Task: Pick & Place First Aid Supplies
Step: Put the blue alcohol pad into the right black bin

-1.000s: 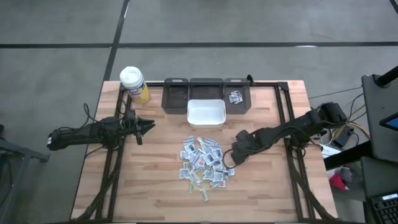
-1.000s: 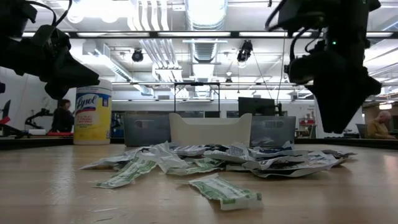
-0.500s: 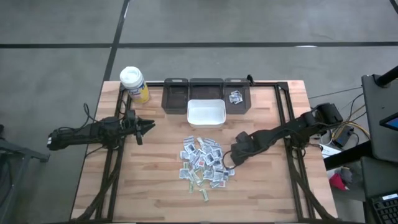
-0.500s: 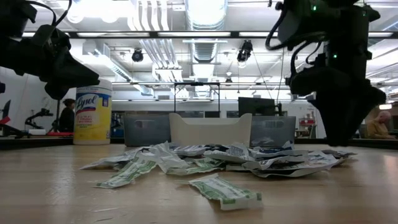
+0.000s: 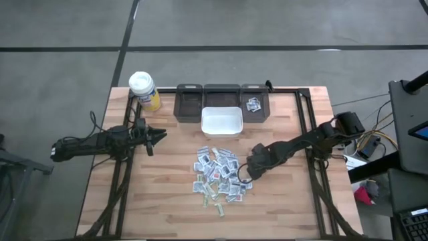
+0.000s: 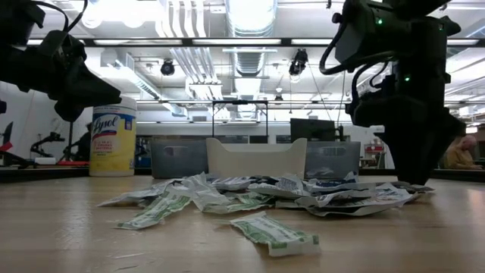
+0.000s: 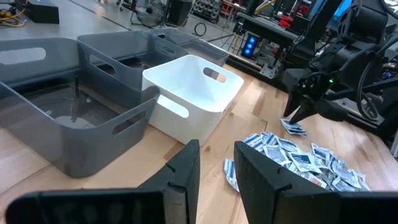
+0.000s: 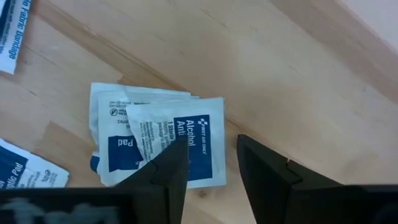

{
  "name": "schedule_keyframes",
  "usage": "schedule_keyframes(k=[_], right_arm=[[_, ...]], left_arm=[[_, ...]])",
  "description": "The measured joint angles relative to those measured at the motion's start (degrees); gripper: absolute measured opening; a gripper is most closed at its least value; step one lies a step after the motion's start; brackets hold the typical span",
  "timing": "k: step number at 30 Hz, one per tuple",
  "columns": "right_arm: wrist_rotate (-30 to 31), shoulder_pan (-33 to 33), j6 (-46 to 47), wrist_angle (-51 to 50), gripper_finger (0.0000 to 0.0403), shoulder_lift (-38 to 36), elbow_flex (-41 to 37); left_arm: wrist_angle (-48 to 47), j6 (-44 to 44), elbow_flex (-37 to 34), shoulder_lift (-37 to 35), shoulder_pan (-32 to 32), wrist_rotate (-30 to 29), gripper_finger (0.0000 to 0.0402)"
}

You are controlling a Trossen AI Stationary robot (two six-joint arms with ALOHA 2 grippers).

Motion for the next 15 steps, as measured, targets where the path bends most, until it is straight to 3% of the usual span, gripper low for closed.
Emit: schedule_keyframes(k=[8,15], right_arm=[[0.12,0.0,-0.24,0.9,0.0107,-0.1,-0.56],[0.1,0.02,0.07,1.46,0.0063,-0.1,-0.58]], left_arm=[[-0.02,0.0,0.0,0.2,0.0,0.0,0.0094],[-0.02,0.0,-0.01,0.26,0.0,0.02,0.0094]])
